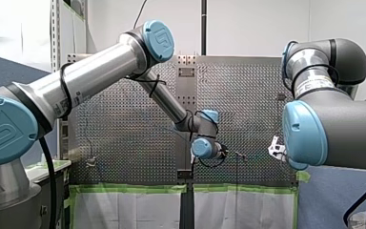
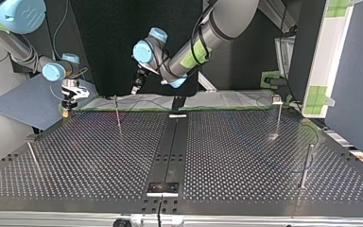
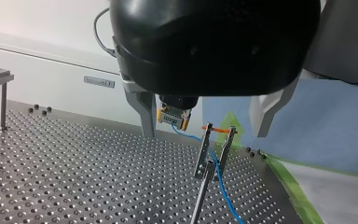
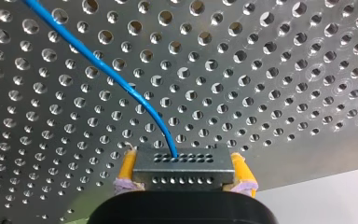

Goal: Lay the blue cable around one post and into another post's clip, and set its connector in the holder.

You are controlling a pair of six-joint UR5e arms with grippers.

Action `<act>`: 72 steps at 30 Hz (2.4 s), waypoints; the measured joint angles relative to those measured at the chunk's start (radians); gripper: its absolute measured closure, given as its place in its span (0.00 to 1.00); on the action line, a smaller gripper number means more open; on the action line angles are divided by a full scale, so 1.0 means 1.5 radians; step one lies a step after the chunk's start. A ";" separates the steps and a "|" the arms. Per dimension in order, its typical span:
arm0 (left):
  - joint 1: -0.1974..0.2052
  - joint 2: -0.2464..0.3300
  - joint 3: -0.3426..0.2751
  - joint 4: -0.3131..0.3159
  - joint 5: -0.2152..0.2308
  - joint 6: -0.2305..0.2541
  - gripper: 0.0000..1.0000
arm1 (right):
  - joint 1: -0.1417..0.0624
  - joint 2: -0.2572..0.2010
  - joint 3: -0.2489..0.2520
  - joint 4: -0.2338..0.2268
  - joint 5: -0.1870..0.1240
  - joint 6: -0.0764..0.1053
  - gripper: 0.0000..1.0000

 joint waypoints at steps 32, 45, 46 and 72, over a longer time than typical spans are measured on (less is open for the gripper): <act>-0.008 0.073 -0.085 0.029 -0.090 0.004 0.00 | -0.002 0.001 0.000 0.000 -0.001 0.000 1.00; -0.003 0.147 -0.159 0.104 -0.118 -0.050 0.00 | 0.000 0.002 0.000 0.001 -0.002 0.004 1.00; -0.003 0.152 -0.164 0.109 -0.118 -0.052 0.00 | 0.000 0.002 0.000 0.001 -0.002 0.005 1.00; -0.005 0.312 -0.324 0.175 -0.124 -0.060 0.00 | 0.003 0.005 0.000 -0.002 -0.012 0.023 1.00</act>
